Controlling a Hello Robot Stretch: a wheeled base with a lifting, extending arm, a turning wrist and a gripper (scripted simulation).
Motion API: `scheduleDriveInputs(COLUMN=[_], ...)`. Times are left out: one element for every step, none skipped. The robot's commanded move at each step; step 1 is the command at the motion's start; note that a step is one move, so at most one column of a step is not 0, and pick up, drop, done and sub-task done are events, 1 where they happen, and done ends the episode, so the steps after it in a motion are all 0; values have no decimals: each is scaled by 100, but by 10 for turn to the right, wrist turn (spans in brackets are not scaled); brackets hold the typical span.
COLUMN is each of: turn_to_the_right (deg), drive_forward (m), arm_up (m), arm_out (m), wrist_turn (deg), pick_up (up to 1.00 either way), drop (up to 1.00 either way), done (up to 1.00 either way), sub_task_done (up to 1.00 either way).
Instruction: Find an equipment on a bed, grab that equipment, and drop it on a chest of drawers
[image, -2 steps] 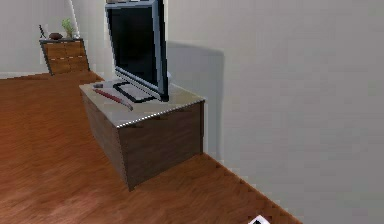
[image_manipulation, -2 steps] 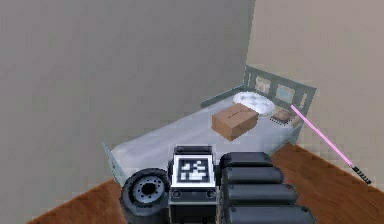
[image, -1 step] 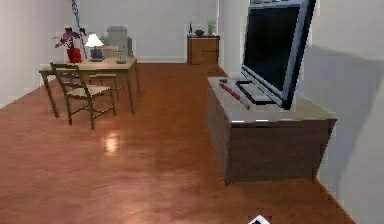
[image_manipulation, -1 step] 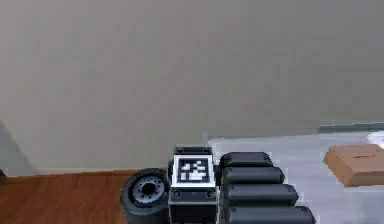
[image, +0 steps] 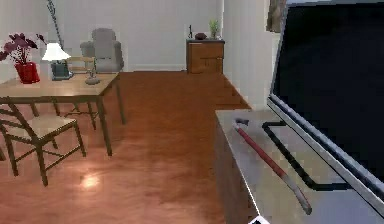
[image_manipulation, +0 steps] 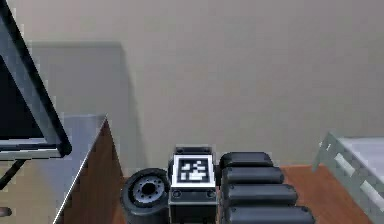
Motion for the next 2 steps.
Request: scheduleDriveInputs(turn_to_the_right=[0, -30], drive_forward=[100, 0], arm_up=[0, 0], arm_out=[0, 0], wrist_turn=[0, 0], pick_up=[0, 0], drop=[0, 0], done=[0, 0], sub_task_done=[0, 0])
